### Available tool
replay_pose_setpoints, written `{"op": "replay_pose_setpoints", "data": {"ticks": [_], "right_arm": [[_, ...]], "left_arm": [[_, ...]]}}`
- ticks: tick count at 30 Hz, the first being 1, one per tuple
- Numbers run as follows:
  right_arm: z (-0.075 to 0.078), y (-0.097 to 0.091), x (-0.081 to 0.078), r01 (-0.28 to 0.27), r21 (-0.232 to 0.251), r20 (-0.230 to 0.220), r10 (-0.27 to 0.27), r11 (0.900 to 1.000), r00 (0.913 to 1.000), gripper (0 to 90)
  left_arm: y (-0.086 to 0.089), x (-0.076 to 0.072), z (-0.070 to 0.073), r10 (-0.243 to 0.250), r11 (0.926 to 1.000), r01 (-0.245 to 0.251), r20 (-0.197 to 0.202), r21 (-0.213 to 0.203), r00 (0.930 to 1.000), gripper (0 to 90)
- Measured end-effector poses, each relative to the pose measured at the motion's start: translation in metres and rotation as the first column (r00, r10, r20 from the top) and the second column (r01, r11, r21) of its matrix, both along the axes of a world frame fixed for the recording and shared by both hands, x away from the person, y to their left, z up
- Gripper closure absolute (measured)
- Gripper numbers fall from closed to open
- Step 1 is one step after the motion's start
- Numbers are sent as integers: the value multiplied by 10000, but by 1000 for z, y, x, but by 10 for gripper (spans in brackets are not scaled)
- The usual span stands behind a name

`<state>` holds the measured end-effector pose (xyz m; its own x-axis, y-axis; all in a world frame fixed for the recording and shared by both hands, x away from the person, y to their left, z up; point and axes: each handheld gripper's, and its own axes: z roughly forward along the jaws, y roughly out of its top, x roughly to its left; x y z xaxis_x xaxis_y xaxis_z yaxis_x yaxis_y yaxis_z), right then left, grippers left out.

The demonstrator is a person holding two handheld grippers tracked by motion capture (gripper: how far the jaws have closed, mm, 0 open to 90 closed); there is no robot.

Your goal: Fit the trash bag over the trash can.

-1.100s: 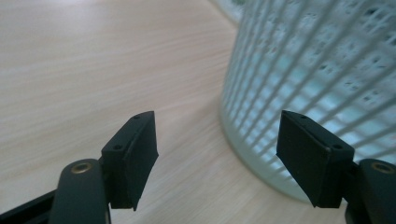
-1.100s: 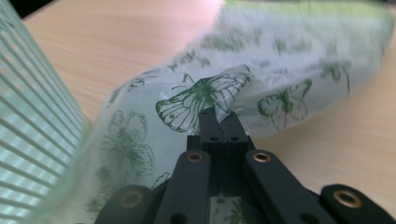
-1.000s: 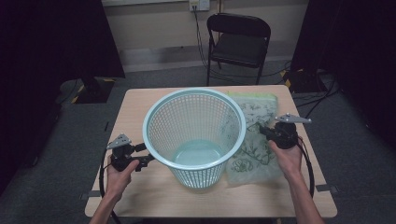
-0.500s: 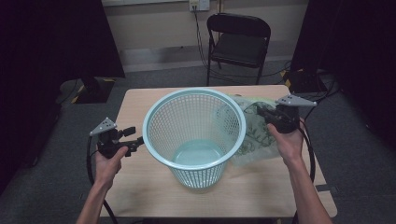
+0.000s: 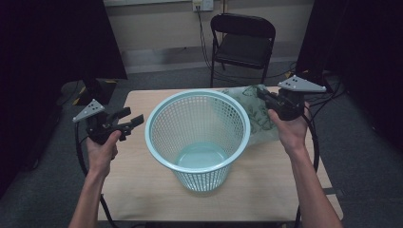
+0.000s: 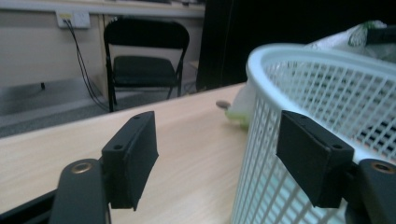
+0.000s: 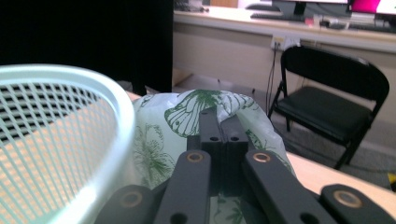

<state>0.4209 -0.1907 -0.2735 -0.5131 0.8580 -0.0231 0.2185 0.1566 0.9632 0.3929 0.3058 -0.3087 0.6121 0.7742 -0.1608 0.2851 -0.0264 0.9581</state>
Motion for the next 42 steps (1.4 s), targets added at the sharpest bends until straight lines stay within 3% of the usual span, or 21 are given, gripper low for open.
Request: {"op": "replay_pose_setpoints", "data": {"ticks": [5, 8, 10, 13, 16, 20, 21, 23, 24, 27, 30, 33, 35, 36, 37, 38, 39, 41, 42], "right_arm": [[15, 12, -1, -224, 93, 378, 220, 9997, 9990, 900], [29, 26, -3, -483, 186, 815, 466, 9987, 9956, 900], [36, 31, -4, -652, 284, 1032, 619, 9975, 9927, 900], [42, 37, -6, -815, 359, 1232, 765, 9960, 9894, 900], [56, 52, -9, -1110, 362, 1648, 1036, 9932, 9809, 900], [66, 61, -12, -1470, 560, 1835, 1345, 9876, 9738, 900], [70, 71, -14, -1831, 572, 1927, 1692, 9814, 9666, 900], [70, 74, -15, -1955, 579, 1916, 1812, 9790, 9646, 900], [67, 86, -18, -2291, 503, 1873, 2161, 9721, 9582, 900], [63, 95, -19, -2583, 494, 1806, 2457, 9648, 9524, 900], [61, 113, -20, -2939, 233, 1727, 2857, 9555, 9426, 900], [63, 119, -21, -3086, 213, 1784, 3001, 9510, 9371, 900], [65, 121, -21, -3175, 226, 1847, 3082, 9480, 9332, 900], [66, 122, -22, -3208, 228, 1860, 3113, 9469, 9319, 900], [66, 122, -22, -3208, 228, 1860, 3113, 9469, 9319, 900], [66, 122, -22, -3221, 231, 1847, 3126, 9464, 9318, 900], [67, 122, -22, -3257, 239, 1848, 3160, 9452, 9306, 900], [67, 120, -22, -3292, 288, 1812, 3189, 9438, 9303, 900], [67, 120, -22, -3303, 295, 1809, 3200, 9434, 9300, 900]], "left_arm": [[-9, -1, 11, -199, 9998, 198, 325, 36, 9993, 301], [-20, 1, 19, -381, 9991, 368, 615, 221, 9974, 285], [-27, 4, 25, -498, 9987, 488, 826, 136, 9953, 281], [-32, 7, 29, -379, 9991, 362, 960, 201, 9947, 274], [-38, 15, 34, -423, 9989, 399, 1043, 244, 9937, 259], [-45, 23, 39, -570, 9980, 539, 1060, 320, 9927, 232], [-49, 29, 41, -617, 9978, 587, 1057, 311, 9925, 180], [-51, 35, 43, -762, 9970, 740, 1062, 245, 9914, 161], [-53, 44, 44, -1000, 9950, 989, 1177, 150, 9880, 152], [-58, 56, 44, -1307, 9912, 1320, 1136, -42, 9849, 157], [-70, 66, 45, -1518, 9876, 1458, 1179, 577, 9814, 156], [-72, 67, 47, -1676, 9852, 1614, 1303, 573, 9772, 165], [-71, 67, 47, -1705, 9851, 1653, 1386, 486, 9756, 339], [-69, 66, 47, -1941, 9796, 1838, 1467, 809, 9700, 469], [-69, 66, 47, -1941, 9796, 1838, 1467, 809, 9700, 569], [-67, 63, 48, -2303, 9720, 2188, 1628, 855, 9594, 569], [-66, 60, 49, -2465, 9682, 2347, 1718, 861, 9538, 698], [-65, 51, 54, -2511, 9671, 2365, 2025, 936, 9465, 878], [-65, 51, 54, -2511, 9671, 2365, 2025, 936, 9465, 884]]}}
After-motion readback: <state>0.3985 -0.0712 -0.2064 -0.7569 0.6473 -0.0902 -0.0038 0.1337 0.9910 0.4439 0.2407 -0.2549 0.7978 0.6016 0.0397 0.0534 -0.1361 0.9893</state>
